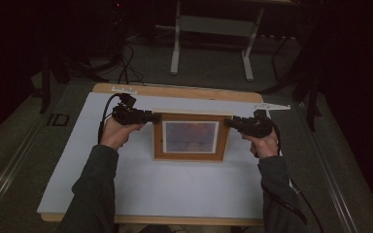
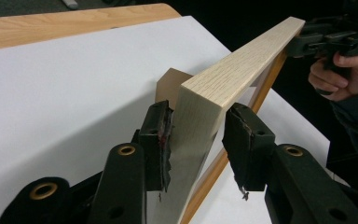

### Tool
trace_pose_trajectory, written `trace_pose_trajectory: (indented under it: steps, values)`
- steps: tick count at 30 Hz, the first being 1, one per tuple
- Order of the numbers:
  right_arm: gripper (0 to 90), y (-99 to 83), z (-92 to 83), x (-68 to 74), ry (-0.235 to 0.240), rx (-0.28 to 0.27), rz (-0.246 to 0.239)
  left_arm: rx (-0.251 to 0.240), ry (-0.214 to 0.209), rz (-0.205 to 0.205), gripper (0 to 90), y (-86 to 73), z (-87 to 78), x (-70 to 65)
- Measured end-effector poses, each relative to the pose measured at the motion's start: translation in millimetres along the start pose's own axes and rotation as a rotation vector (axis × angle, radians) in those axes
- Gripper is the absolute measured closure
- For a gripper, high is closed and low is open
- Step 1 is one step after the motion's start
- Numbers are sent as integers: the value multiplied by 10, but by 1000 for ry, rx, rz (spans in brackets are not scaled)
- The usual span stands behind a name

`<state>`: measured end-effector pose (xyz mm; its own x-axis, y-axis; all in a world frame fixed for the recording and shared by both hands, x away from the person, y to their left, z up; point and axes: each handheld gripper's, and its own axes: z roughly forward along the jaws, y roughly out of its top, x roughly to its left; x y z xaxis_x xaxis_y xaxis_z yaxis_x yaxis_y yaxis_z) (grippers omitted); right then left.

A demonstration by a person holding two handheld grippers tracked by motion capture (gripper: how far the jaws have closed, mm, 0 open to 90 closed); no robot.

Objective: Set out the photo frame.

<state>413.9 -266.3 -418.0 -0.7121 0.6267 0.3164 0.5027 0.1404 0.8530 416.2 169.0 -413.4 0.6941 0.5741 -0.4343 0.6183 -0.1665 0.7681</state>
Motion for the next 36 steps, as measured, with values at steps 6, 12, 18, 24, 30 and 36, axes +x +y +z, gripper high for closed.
trace_pose_trajectory:
  steps: [6, 12, 18, 24, 30, 36]
  values:
    - [638, -15, 15, 38, 6, -3, -11, 7, 0, 6, 634, -17, -49, 5]
    - [640, -16, 27, 59, 9, 1, -18, 4, 1, 8, 633, -24, -64, 15]
    - [640, -22, 28, 45, 19, 1, -13, 2, 5, 6, 632, -32, -68, 6]
    - [640, -18, 35, 45, 15, 0, -20, 0, 8, 10, 635, -39, -77, 4]
    - [638, -18, 32, 50, 16, 1, -24, 0, 4, 14, 632, -40, -79, 5]
    - [577, -49, 30, 57, 11, 4, -36, -36, 10, 32, 557, -55, -135, 12]
